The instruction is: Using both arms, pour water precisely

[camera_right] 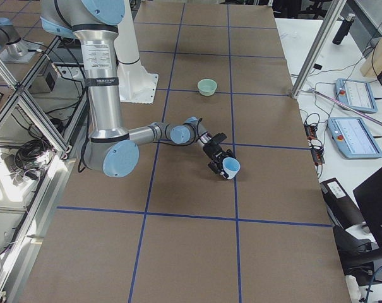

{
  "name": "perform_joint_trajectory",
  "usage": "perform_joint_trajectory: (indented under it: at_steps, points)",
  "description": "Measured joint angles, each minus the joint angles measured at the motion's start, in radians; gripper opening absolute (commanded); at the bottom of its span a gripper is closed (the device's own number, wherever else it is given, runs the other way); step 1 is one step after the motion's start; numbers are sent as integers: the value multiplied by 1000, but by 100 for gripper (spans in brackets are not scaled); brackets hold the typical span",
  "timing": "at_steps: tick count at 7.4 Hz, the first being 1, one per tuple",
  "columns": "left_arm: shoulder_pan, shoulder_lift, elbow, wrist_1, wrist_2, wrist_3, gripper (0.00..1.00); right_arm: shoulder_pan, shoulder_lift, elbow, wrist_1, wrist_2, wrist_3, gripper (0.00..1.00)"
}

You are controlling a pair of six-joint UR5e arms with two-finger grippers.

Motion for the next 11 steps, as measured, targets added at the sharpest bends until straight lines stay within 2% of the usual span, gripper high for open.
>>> perform_joint_trajectory:
  at_steps: [1,2,5,7,9,11]
  points:
    - [0,1,3,5,0,-4,100,7,1,4,16,-23,-30,0]
    - [-2,7,7,9,1,-18,100,11,0,5,80,-42,-79,0]
    - [-16,52,6,-1,0,-47,100,12,-21,1,484,-75,-429,0]
    - [-27,57,1,-5,0,25,100,-1,-17,3,740,-72,-651,0]
    - [-31,58,-2,-4,-1,73,100,-33,-15,6,962,-9,-834,0]
    - [-33,61,-1,-3,-1,80,100,-80,-13,6,1224,101,-1032,0]
